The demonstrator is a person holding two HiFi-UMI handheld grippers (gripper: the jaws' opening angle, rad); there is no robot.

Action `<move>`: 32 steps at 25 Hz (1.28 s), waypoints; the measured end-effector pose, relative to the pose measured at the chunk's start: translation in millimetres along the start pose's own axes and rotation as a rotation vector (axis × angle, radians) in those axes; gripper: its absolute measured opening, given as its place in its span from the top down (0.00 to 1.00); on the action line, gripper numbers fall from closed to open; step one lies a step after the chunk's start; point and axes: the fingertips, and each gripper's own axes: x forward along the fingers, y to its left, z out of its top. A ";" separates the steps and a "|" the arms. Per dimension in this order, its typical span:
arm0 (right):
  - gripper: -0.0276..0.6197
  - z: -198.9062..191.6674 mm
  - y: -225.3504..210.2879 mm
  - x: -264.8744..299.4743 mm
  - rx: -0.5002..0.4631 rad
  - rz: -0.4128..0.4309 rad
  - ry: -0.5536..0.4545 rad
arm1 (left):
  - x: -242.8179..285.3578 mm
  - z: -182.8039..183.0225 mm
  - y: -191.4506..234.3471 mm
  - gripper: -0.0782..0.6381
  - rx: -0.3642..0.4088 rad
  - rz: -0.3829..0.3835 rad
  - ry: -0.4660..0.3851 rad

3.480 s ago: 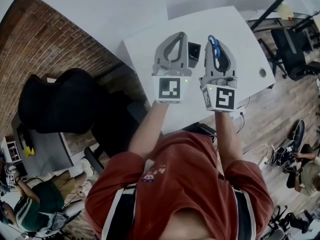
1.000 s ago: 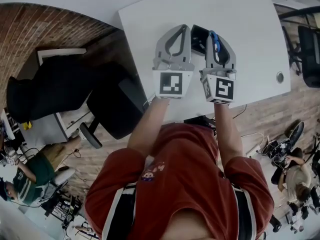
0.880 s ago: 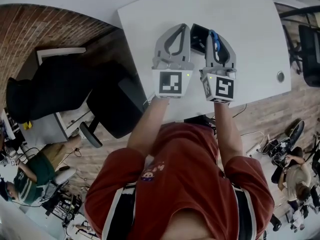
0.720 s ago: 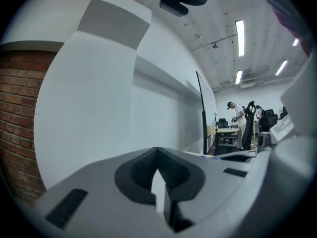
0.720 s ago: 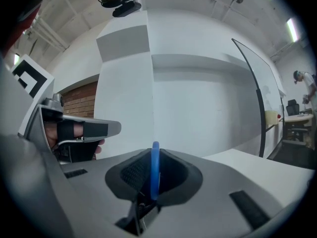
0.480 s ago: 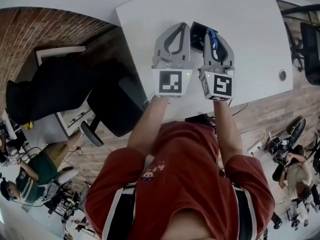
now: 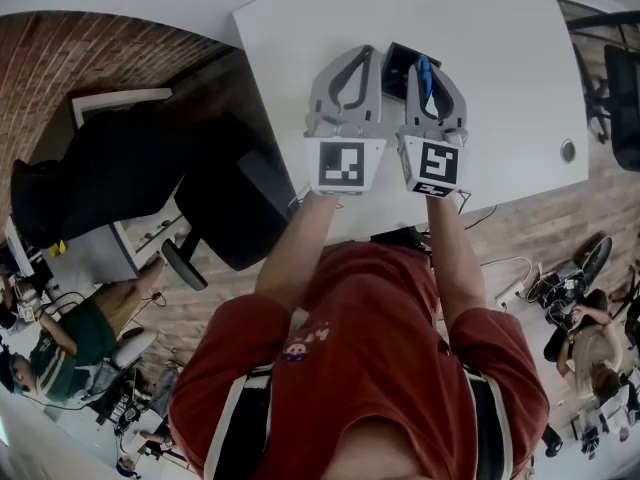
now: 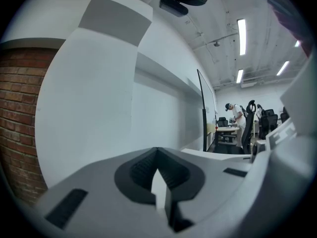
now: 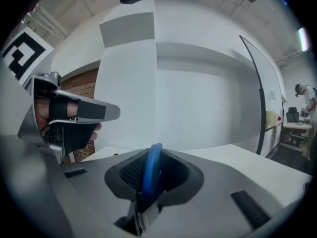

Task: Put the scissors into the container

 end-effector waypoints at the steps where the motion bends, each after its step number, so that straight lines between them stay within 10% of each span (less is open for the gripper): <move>1: 0.86 -0.1 0.3 0.1 0.000 0.002 0.001 | 0.0 1.7 0.8 0.87 -0.018 0.008 -0.007; 32: 0.64 20.0 -8.0 -18.9 0.030 0.012 -0.023 | -13.3 27.6 -10.6 0.87 0.028 -0.014 -0.041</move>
